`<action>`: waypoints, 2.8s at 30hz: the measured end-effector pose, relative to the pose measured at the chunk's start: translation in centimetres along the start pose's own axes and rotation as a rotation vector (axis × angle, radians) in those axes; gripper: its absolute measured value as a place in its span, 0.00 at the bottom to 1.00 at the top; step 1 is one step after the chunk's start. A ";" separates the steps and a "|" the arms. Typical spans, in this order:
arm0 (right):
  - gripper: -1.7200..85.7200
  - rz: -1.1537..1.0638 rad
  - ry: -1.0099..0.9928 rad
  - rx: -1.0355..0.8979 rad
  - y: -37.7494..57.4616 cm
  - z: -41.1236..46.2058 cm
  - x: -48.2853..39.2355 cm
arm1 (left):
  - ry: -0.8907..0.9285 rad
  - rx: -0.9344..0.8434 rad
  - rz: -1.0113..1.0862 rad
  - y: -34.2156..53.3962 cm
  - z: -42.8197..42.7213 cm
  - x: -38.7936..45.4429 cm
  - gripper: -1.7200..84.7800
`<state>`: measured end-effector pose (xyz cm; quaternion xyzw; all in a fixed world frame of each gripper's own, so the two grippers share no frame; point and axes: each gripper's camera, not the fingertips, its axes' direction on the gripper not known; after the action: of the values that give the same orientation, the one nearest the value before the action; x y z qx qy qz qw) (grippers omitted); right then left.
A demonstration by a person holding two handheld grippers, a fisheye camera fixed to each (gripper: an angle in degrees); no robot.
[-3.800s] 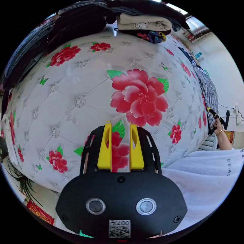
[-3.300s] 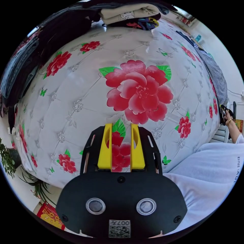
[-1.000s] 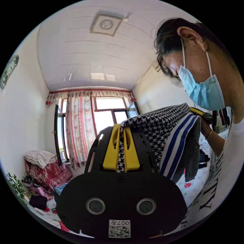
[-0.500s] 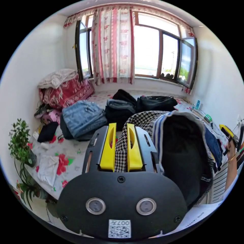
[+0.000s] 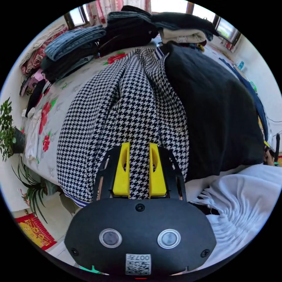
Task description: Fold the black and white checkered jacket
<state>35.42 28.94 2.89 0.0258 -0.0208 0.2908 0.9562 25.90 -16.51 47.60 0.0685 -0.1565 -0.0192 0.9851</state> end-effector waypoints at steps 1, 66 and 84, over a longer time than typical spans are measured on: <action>0.11 -0.005 0.017 -0.012 -0.6 0.2 -0.3 | -0.021 0.053 0.020 -1.2 0.3 0.4 0.12; 0.03 -0.119 -0.249 0.371 -0.9 -18.1 -4.8 | 0.906 0.065 0.537 -51.8 10.6 17.5 0.01; 0.10 0.001 -0.193 0.109 3.0 -10.9 -1.6 | 0.663 0.075 0.393 -24.5 17.0 11.7 0.08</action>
<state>32.74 31.19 -7.99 0.1055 -0.0970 0.2881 0.9468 31.39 -43.63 63.71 0.0755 0.1599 0.1990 0.9639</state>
